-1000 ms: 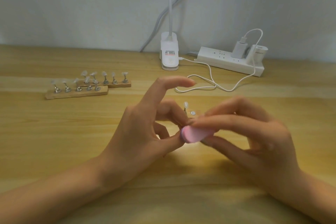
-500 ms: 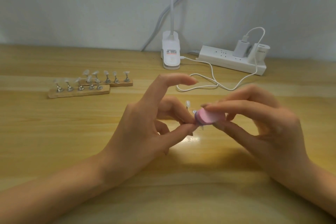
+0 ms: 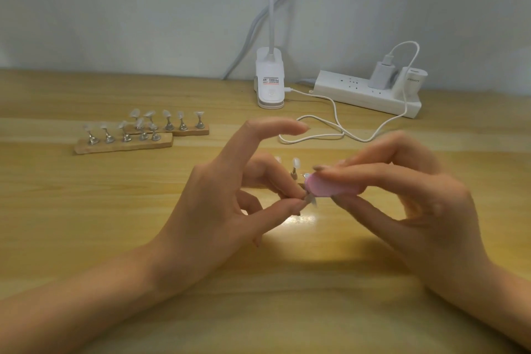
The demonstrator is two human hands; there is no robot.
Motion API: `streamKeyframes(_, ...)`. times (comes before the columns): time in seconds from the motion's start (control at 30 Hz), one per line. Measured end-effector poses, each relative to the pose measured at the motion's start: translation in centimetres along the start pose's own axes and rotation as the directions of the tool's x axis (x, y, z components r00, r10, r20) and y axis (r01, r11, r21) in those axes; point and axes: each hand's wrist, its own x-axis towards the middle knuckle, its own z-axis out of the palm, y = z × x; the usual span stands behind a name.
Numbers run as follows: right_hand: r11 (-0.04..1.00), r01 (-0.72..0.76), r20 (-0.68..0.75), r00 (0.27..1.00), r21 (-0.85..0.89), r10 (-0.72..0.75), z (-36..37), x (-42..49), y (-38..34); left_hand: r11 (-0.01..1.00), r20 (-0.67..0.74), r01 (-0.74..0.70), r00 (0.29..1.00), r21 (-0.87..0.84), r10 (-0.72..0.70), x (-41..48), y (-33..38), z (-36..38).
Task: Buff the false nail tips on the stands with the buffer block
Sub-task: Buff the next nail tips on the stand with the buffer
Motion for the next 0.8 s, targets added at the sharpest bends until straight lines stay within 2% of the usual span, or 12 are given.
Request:
streamKeyframes(0.17, 0.992, -0.041, -0.018, 0.999, 0.116, 0.044, 0.0, -0.1, -0.1, 0.999, 0.011, 0.012, 1.0, -0.049, -0.011, 0.0, -0.1, 0.2)
streamKeyframes(0.27, 0.998, 0.026, 0.041, 0.999, 0.052, -0.029, 0.2, -0.2, -0.5, 0.999, 0.015, 0.0, 1.0, -0.051, 0.001, 0.0, -0.2, 0.2)
streamKeyframes(0.37, 0.999, 0.016, 0.011, 1.0, 0.028, -0.017, 0.1, -0.1, -0.7, 0.998, 0.018, 0.0, 1.0, -0.062, 0.001, 0.0, -0.1, 0.3)
streamKeyframes(0.47, 0.997, 0.071, 0.071, 0.995, 0.007, -0.071, 0.3, -0.1, -0.9, 0.998, 0.028, -0.007, 1.0, -0.056, 0.009, 0.0, -0.1, 0.3)
streamKeyframes(0.6, 0.999, 0.03, 0.014, 0.999, 0.017, -0.03, 0.2, 0.0, -0.8, 0.997, 0.024, 0.006, 1.0, -0.074, -0.004, 0.0, -0.1, 0.3)
streamKeyframes(0.7, 0.998, 0.056, 0.068, 0.996, 0.025, -0.058, 0.3, -0.1, -0.6, 0.996, 0.029, 0.021, 0.999, -0.081, -0.019, 0.0, -0.2, 0.5)
streamKeyframes(0.8, 1.0, 0.008, -0.003, 1.0, 0.02, -0.008, 0.1, 0.0, 0.1, 0.988, 0.015, 0.044, 0.999, -0.146, -0.042, 0.0, -0.1, 0.4)
